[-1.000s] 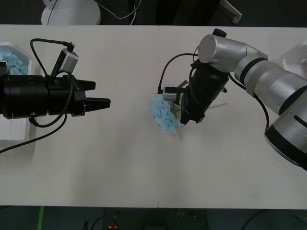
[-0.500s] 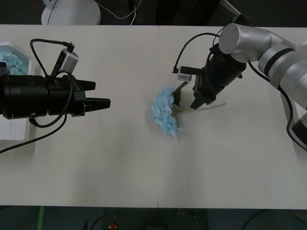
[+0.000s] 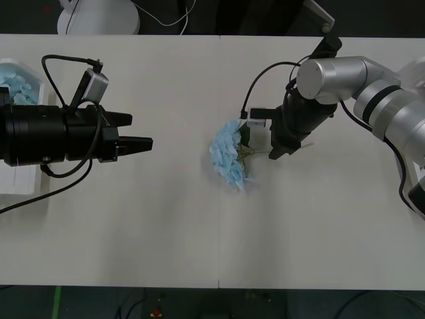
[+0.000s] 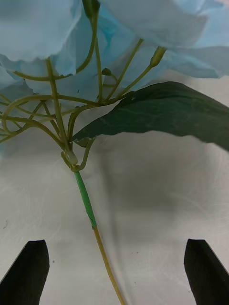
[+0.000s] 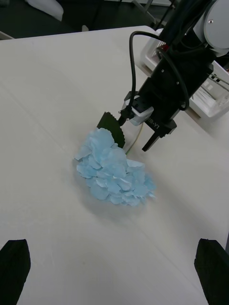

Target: Put the red flowers into the right box and the blue flowers into the left box

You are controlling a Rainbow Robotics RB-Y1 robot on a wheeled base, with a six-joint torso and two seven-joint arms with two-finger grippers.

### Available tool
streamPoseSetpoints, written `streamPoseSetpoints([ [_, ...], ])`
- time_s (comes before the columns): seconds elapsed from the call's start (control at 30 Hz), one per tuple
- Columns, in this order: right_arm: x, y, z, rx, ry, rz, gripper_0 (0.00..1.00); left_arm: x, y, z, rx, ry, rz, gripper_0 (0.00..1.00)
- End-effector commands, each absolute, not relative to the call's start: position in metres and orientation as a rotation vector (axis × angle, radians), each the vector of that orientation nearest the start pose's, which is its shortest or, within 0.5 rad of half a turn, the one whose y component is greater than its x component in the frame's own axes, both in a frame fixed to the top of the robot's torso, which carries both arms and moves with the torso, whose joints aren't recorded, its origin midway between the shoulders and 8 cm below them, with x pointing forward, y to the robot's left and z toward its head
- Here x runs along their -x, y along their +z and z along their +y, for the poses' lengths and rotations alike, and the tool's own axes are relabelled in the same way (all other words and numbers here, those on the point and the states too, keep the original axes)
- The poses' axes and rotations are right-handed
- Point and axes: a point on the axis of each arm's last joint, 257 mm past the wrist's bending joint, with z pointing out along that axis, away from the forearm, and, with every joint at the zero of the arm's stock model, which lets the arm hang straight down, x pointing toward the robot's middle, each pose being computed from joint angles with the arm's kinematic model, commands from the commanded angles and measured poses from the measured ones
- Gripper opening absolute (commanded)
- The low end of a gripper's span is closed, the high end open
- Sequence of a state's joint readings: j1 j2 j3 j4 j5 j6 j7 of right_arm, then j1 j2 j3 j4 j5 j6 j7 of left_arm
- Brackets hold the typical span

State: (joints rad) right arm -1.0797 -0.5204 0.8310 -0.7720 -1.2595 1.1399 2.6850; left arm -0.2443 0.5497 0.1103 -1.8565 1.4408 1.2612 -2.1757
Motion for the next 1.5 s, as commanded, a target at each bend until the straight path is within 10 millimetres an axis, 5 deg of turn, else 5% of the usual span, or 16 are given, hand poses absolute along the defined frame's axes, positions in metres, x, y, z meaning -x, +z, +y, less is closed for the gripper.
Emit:
streamPoseSetpoints([
  [0.03,-0.569,-0.298,-0.156,1.863,-0.021,2.028,0.82,-0.449,-0.125,0.144,-0.918,-0.695,1.795,1.0],
  [0.7,-0.574,-0.309,-0.135,1.869,-0.124,1.813,0.81,-0.448,-0.126,0.144,-0.923,-0.692,1.792,1.0],
  [0.9,-0.578,-0.31,-0.135,1.852,-0.161,1.765,0.57,-0.448,-0.126,0.144,-0.922,-0.691,1.791,1.0],
  [1.0,-0.579,-0.309,-0.135,1.848,-0.18,1.741,0.12,-0.449,-0.125,0.144,-0.922,-0.69,1.789,1.0],
  [1.07,-0.581,-0.308,-0.136,1.845,-0.19,1.734,0.0,-0.449,-0.126,0.144,-0.922,-0.69,1.789,1.0],
  [1.5,-0.578,-0.302,-0.126,1.834,-0.156,1.715,0.0,-0.449,-0.126,0.144,-0.922,-0.689,1.79,1.0],
])
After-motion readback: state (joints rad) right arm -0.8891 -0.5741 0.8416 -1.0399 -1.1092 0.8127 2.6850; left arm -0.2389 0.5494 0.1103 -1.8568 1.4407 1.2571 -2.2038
